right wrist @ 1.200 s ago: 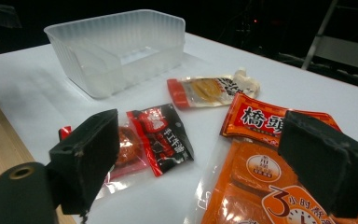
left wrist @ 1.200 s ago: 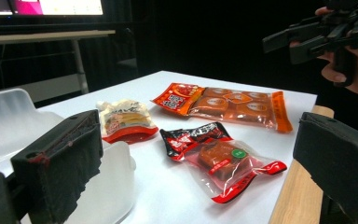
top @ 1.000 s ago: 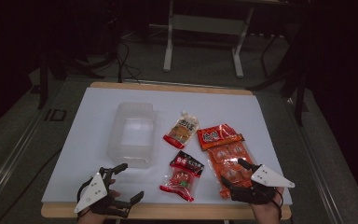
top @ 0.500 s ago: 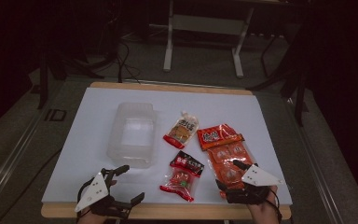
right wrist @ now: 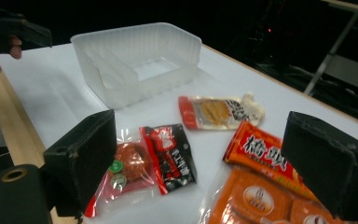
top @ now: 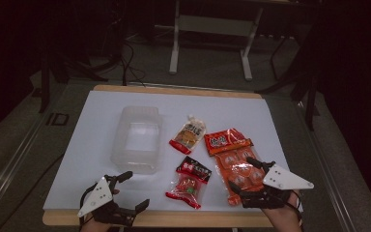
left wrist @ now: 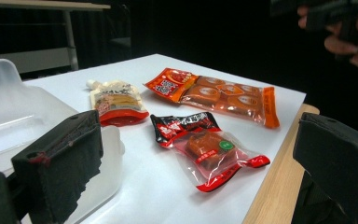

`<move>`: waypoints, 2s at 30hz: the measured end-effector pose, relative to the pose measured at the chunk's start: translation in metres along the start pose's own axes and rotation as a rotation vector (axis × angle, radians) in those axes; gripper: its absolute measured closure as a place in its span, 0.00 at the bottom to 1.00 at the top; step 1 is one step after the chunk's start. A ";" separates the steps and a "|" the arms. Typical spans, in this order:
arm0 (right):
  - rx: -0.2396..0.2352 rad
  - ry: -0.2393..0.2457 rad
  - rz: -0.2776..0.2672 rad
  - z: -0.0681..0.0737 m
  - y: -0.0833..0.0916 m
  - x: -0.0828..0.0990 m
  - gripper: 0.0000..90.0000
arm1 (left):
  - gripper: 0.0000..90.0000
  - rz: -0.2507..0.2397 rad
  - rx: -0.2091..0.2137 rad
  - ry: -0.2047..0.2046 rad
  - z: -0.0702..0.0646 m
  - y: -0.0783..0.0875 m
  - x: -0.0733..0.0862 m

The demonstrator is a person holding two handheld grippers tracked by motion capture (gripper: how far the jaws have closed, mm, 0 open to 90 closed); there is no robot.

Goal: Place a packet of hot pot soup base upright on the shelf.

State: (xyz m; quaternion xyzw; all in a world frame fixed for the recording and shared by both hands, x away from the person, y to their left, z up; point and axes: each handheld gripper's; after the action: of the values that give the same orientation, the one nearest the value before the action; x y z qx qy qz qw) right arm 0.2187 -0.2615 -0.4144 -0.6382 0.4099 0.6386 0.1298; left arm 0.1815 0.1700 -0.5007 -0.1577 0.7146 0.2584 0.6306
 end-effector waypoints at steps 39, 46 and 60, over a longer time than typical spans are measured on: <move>0.167 -0.202 0.265 -0.149 -0.117 0.047 0.28 | 0.02 0.007 0.019 0.022 0.003 -0.002 0.005; 0.191 -0.191 0.361 -0.163 -0.137 0.068 0.31 | 0.02 0.016 0.018 0.019 0.003 -0.001 0.006; 0.170 -0.283 0.480 -0.179 -0.157 0.096 0.19 | 0.02 0.047 0.027 0.015 0.003 -0.005 0.009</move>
State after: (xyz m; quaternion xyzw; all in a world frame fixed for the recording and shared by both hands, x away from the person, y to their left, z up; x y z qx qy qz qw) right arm 0.4391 -0.3204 -0.5317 -0.4143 0.5789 0.6973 0.0840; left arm 0.1852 0.1688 -0.5103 -0.1343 0.7264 0.2622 0.6209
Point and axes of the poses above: each handheld gripper's, and its own axes: y roughly backward along the jaws, x roughly out of its underside, z roughly to its left, and after that the axes turned 4 degrees about x, right-handed
